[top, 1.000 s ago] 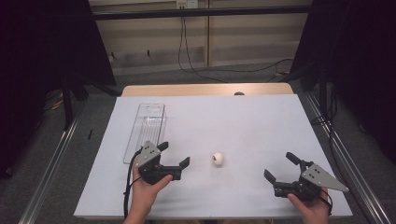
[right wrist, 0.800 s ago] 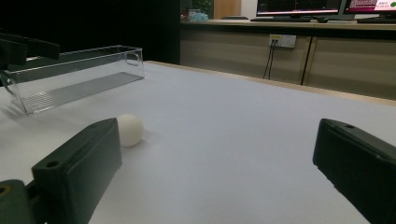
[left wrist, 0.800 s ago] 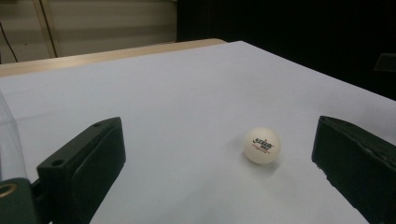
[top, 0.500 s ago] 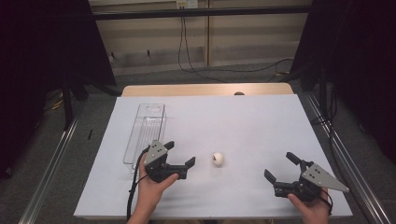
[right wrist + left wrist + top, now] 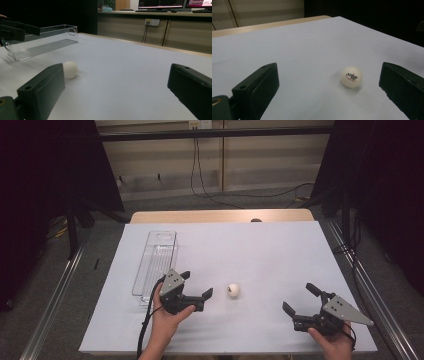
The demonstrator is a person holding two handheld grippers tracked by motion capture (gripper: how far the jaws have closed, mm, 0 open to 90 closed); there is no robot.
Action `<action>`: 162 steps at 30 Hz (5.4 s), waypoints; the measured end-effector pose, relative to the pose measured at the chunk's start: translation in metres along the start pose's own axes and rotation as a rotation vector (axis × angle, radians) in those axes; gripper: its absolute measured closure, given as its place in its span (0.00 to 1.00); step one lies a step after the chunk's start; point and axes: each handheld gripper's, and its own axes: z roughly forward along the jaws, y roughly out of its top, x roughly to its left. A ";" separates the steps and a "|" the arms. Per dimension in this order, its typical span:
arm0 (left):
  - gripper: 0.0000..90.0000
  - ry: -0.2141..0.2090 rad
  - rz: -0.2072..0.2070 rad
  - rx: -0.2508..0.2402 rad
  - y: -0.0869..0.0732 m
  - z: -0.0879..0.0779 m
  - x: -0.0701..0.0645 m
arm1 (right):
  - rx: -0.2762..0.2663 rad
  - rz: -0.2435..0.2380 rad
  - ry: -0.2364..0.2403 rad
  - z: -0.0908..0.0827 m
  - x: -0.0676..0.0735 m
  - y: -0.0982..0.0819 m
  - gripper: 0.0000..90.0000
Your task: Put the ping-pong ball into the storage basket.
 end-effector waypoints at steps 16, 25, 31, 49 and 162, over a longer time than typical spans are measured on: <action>0.03 -0.019 0.023 0.027 0.003 0.013 -0.004 | 0.000 -0.001 -0.002 0.001 -0.001 0.000 0.01; 0.04 -0.016 0.030 0.045 0.002 0.019 -0.006 | 0.003 -0.003 0.005 0.002 -0.001 0.000 0.01; 0.04 -0.025 0.032 0.059 0.002 0.023 -0.008 | 0.006 -0.005 0.005 0.002 -0.001 -0.001 0.01; 0.04 -0.053 0.046 0.088 0.001 0.039 -0.016 | 0.001 -0.003 0.001 0.002 -0.001 0.000 0.01; 0.51 -0.191 0.103 0.377 0.001 0.109 -0.033 | 0.001 0.001 -0.002 0.001 -0.004 0.000 0.01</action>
